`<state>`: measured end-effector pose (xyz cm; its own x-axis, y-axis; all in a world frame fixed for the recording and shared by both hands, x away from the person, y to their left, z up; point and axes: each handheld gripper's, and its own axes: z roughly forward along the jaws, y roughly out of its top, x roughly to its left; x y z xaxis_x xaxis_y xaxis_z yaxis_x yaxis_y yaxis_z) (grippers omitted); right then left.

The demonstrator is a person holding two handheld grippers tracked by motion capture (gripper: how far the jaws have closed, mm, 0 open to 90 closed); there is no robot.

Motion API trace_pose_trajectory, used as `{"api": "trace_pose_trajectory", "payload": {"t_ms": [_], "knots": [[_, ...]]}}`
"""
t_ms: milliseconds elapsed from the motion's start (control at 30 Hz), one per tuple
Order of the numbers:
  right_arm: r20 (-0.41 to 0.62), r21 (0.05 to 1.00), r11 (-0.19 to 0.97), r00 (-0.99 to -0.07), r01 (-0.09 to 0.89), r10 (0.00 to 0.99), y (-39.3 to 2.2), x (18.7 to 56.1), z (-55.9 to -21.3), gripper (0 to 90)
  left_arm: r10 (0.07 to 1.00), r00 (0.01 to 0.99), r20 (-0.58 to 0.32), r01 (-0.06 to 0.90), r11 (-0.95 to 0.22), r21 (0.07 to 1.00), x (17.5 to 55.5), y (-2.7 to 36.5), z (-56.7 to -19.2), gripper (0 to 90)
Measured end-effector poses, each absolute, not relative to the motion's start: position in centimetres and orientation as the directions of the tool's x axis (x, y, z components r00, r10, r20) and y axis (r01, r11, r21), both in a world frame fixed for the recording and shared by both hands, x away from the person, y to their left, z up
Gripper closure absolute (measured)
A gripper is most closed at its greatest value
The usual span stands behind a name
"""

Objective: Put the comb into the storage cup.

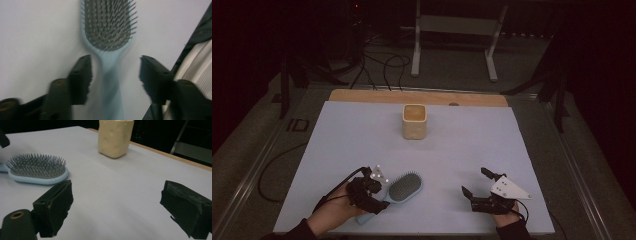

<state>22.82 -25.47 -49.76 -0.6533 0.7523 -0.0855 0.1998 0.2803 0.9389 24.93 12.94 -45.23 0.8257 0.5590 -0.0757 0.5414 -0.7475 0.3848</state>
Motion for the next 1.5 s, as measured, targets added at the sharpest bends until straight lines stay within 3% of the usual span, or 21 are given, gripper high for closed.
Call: {"api": "trace_pose_trajectory", "payload": {"t_ms": [100, 233, 367, 533, 900, 967, 1033, 1100, 1233, 1500], "knots": [[-0.08, 0.941, 0.273, -0.651, 0.2, 0.755, -25.5, 22.9, -49.7, 10.0, 0.557, 0.827, -0.078, 0.548, -0.765, 0.338, 25.0, 12.5, -45.9, 14.0], [-0.08, 0.94, 0.274, -0.653, 0.201, 0.753, -25.5, 22.9, -49.8, 10.0, 0.548, 0.834, -0.065, 0.539, -0.785, 0.304, 25.0, 11.8, -46.6, 2.4], [-0.087, 0.938, 0.282, -0.654, 0.199, 0.752, -25.5, 22.8, -49.8, 10.0, 0.55, 0.834, -0.038, 0.536, -0.794, 0.286, 25.1, 11.3, -47.0, 0.0], [-0.084, 0.938, 0.28, -0.653, 0.202, 0.753, -25.5, 22.9, -49.8, 10.0, 0.538, 0.84, -0.065, 0.536, -0.806, 0.252, 25.4, 10.8, -47.5, 0.5], [-0.083, 0.939, 0.277, -0.65, 0.202, 0.755, -25.5, 22.9, -49.8, 10.0, 0.544, 0.837, -0.061, 0.544, -0.814, 0.201, 26.7, 10.3, -48.7, 20.7], [-0.074, 0.94, 0.27, -0.649, 0.207, 0.757, -25.6, 22.9, -49.8, 10.0, 0.543, 0.837, -0.064, 0.543, -0.814, 0.203, 26.9, 10.3, -48.8, 26.9], [-0.069, 0.942, 0.263, -0.649, 0.208, 0.758, -25.6, 22.9, -49.7, 10.0, 0.531, 0.844, -0.068, 0.533, -0.821, 0.202, 27.1, 10.3, -48.9, 38.7], [-0.078, 0.94, 0.274, -0.652, 0.205, 0.755, -25.5, 22.9, -49.8, 10.0, 0.541, 0.839, -0.065, 0.542, -0.816, 0.199, 27.3, 10.3, -48.8, 43.4], [-0.081, 0.938, 0.278, -0.646, 0.208, 0.759, -25.5, 22.9, -49.8, 10.0, 0.557, 0.827, -0.077, 0.561, -0.808, 0.181, 27.5, 10.2, -48.7, 49.3], [-0.094, 0.932, 0.294, -0.642, 0.212, 0.761, -25.4, 22.9, -49.9, 10.0, 0.536, 0.844, -0.008, 0.533, -0.837, 0.121, 26.9, 9.0, -48.6, 62.3]]}}
